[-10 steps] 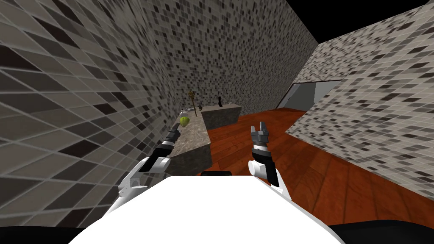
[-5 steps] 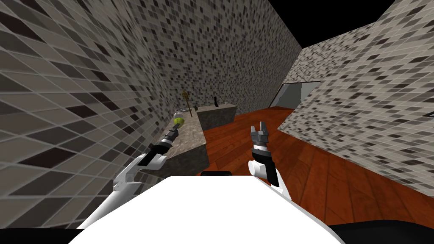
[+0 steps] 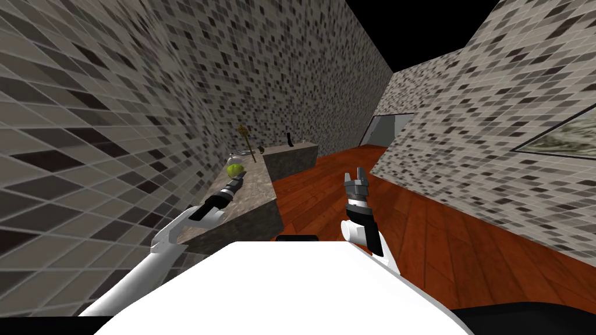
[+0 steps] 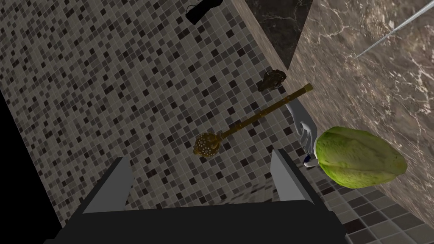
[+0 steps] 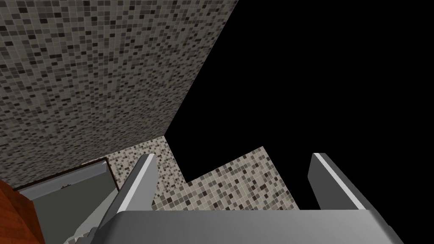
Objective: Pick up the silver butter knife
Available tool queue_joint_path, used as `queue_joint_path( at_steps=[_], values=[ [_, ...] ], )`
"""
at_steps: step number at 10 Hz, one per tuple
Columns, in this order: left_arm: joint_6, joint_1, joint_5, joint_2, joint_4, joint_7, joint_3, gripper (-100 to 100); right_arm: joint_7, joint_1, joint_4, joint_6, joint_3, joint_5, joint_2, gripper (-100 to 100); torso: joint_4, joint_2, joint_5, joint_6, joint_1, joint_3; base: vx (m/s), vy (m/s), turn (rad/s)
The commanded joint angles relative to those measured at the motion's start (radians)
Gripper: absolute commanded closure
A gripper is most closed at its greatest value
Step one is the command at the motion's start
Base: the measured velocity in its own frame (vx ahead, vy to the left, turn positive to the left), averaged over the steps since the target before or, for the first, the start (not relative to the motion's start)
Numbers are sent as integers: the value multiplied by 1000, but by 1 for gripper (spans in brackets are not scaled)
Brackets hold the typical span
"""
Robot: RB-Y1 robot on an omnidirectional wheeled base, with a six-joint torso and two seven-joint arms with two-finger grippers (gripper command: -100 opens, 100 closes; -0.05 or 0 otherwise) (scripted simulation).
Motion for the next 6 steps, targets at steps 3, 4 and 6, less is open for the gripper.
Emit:
queue_joint_path(
  at_steps=[3,4,6],
  values=[
    [117,-29,29,109,83,-24,-35,-100,0,0,0,0,0,0,0,0,0,0,0,1,-1,0,19,-44,-191],
    [152,-39,38,139,109,-34,-52,-100,0,0,0,0,0,0,0,0,0,-1,0,1,-1,-1,44,-49,-207],
    [202,-48,49,169,141,-46,-72,-100,0,0,0,0,0,0,0,0,-1,-3,0,1,0,-2,43,-26,-156]
  ],
)
